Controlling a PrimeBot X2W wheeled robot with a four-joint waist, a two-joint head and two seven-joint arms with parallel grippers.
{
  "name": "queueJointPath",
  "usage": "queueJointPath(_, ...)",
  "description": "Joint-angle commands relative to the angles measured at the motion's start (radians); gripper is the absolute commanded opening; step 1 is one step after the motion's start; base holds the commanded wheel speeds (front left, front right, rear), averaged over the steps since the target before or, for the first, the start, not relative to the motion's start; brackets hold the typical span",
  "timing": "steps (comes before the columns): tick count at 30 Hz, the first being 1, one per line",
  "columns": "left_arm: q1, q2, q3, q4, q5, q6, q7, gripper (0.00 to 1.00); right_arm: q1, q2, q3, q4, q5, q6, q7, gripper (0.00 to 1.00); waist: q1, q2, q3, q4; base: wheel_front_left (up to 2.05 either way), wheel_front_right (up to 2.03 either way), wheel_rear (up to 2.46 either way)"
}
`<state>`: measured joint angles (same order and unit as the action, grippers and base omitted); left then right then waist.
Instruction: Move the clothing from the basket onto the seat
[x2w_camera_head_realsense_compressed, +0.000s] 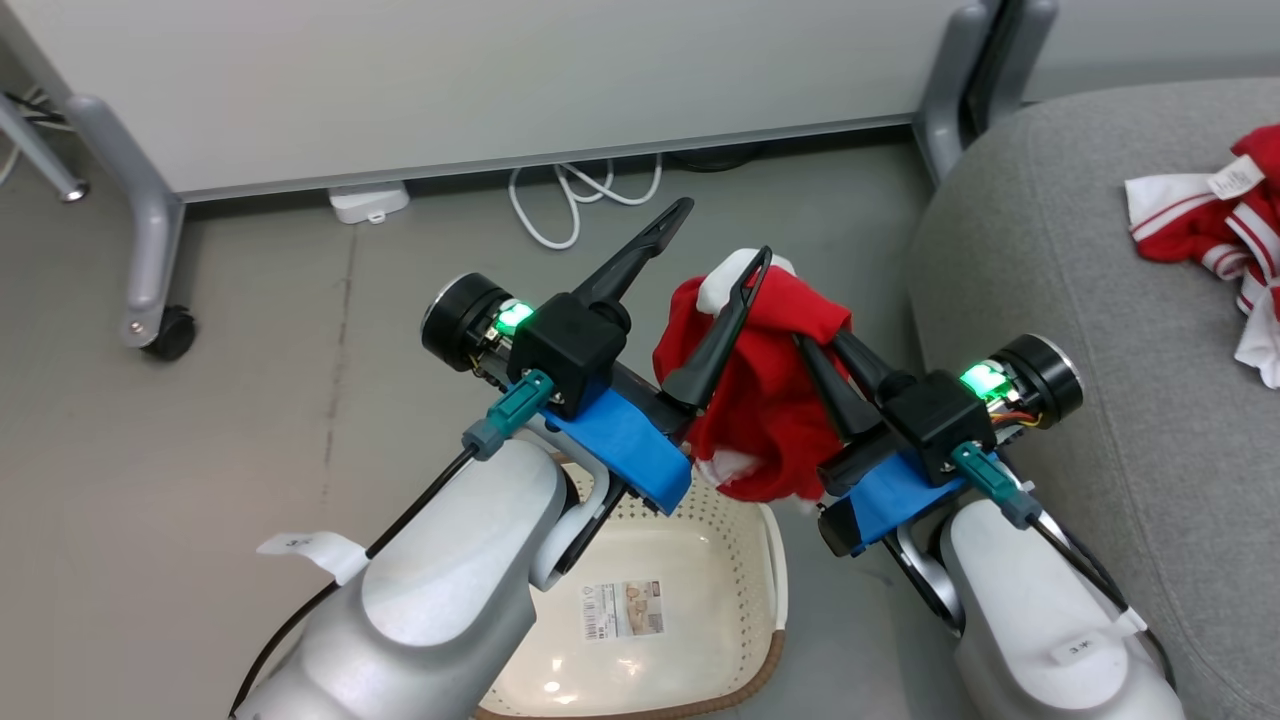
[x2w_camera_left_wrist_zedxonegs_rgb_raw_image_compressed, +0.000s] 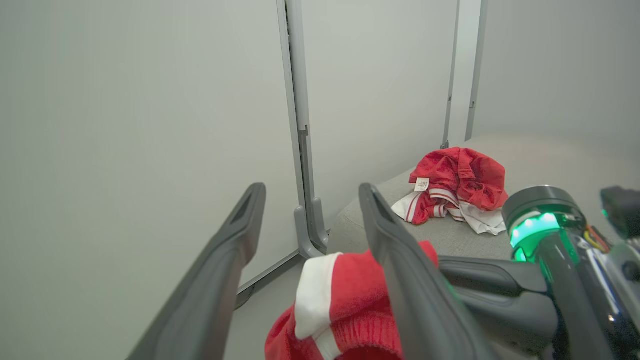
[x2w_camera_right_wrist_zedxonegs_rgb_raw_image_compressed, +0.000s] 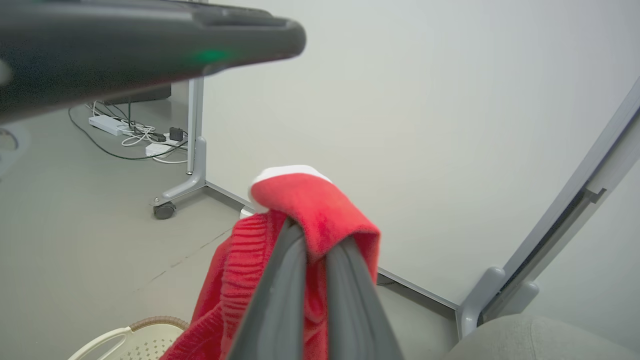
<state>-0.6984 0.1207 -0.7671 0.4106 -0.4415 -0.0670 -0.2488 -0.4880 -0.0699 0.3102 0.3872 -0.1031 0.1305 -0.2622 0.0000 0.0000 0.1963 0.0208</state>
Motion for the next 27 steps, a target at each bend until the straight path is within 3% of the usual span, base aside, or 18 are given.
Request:
queueJointPath(1,0.008,0.006,-0.003,-0.003,0.000,0.003,-0.003,1.00,0.014,0.002,-0.011,-0.012,0.006,0.000,-0.004,0.00,0.0000,0.0000,0.010,-0.027,0.00,0.00,0.00)
queueJointPath(27,-0.027,0.010,-0.074,0.007,0.013,-0.011,0.018,1.00,0.092,0.005,-0.205,-0.124,0.018,0.000,-0.004,0.00,0.0000,0.0000,0.090,-0.251,0.00,0.00,0.00)
